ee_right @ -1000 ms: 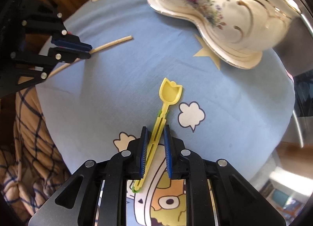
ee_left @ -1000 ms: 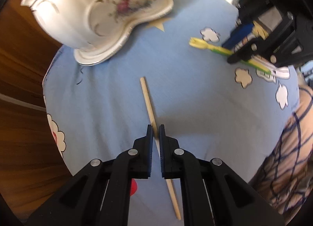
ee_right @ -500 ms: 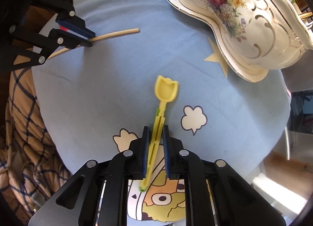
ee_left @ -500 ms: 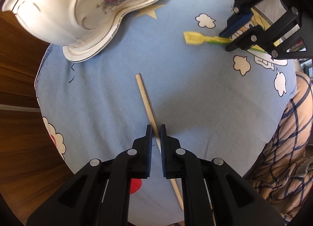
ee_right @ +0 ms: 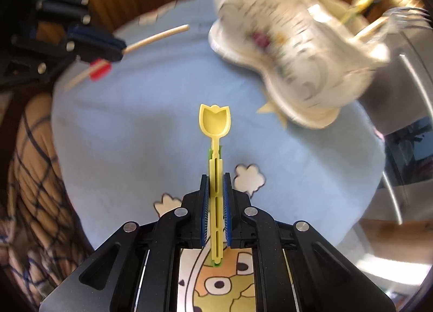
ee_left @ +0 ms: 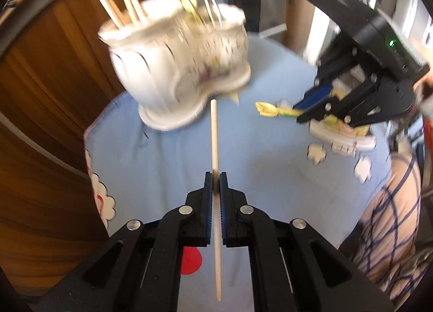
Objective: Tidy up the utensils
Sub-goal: 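Lift the chopstick with the left tool while the right tool lifts the yellow utensil toward the holder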
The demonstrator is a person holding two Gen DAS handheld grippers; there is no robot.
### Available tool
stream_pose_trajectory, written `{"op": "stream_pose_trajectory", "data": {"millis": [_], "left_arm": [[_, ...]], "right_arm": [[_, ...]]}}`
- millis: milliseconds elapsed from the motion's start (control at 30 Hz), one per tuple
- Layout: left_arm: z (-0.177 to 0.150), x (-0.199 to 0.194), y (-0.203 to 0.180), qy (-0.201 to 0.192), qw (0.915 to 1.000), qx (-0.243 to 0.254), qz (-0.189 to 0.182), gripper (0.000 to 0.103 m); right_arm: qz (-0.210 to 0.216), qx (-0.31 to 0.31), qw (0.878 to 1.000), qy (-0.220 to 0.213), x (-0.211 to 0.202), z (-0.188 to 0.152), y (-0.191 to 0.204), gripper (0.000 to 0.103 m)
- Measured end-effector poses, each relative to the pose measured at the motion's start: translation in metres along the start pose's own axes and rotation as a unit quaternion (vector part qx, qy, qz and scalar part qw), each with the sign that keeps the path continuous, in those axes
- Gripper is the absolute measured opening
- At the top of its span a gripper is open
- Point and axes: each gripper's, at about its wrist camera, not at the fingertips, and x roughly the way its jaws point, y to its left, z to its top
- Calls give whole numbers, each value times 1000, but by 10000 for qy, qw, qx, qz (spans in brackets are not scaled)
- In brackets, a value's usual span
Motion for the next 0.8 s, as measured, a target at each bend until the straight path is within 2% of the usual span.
{"op": "stream_pose_trajectory", "data": {"millis": [33, 200, 333, 467, 533, 800], "left_arm": [[1, -7, -2, -188, 9998, -71, -8, 5], [6, -33, 2, -1043, 9937, -386, -170, 5], [14, -45, 5, -1583, 9850, -660, -201, 5], [14, -41, 6, -1859, 9786, -856, -196, 5], [15, -40, 5, -1987, 9757, -910, -123, 5], [23, -34, -1, -2499, 9636, -921, 218, 5]], "right_arm": [[59, 143, 9994, -305, -10, -4, -3, 11], [217, 598, 9894, -1305, -41, -18, -13, 11], [341, 1040, 9704, -2153, -60, -27, -25, 11], [563, 1459, 9453, -2862, -68, -32, -39, 11], [708, 1620, 9336, -3115, -74, -31, -50, 11], [659, 2047, 8967, -3868, -81, -27, -67, 11]]}}
